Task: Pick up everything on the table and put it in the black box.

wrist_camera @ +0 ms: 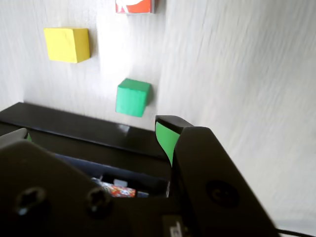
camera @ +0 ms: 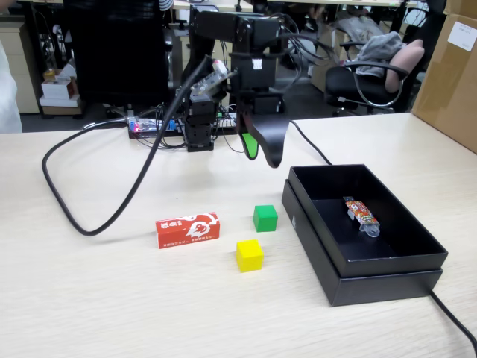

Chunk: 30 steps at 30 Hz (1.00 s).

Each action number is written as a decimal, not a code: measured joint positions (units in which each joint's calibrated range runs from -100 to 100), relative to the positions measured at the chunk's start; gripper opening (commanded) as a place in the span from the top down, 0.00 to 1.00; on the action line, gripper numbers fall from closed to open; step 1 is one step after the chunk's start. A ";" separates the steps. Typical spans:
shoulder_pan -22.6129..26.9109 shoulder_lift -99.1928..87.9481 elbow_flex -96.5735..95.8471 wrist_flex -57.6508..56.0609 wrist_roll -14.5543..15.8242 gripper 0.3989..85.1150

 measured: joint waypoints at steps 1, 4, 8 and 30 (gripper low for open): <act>0.00 2.41 0.55 0.00 0.05 0.44; 0.00 8.11 1.28 0.08 0.15 0.44; 0.00 12.92 -0.18 2.55 0.15 0.44; 0.93 24.32 -2.19 3.70 1.47 0.45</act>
